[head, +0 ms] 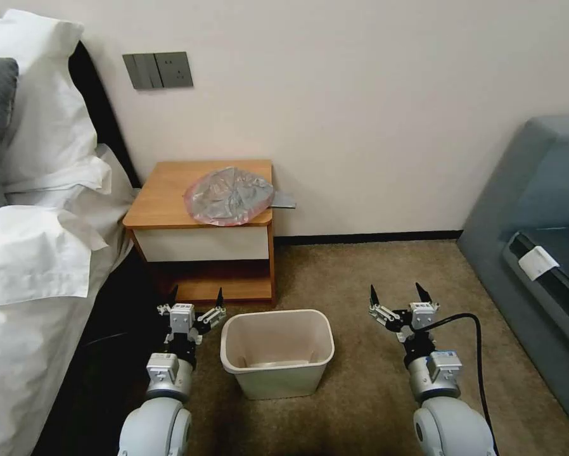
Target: Pick up the garbage bag from the table and place it over the trash can.
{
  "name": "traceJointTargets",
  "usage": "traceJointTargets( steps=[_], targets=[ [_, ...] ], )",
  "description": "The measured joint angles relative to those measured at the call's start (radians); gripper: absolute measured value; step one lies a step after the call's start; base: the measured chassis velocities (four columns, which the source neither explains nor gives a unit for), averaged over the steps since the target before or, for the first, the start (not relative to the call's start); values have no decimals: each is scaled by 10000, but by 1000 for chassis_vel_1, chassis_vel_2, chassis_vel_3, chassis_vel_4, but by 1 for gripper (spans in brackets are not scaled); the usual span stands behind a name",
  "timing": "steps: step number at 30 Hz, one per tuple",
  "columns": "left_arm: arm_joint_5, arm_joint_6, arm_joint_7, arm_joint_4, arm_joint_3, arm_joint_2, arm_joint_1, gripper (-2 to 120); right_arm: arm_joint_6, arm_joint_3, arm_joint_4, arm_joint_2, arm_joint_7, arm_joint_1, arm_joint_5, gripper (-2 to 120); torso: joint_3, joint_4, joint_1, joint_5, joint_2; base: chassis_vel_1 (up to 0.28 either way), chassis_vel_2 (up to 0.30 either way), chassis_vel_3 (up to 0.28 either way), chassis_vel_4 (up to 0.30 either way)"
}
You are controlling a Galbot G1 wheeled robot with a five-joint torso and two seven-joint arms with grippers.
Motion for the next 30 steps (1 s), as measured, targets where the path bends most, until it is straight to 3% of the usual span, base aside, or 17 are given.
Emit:
traceJointTargets(
  steps=[30],
  targets=[
    [0,0,0,0,0,0,0,100,0,0,0,0,0,0,0,100,0,0,0,0,0,0,0,0,0]
  ],
)
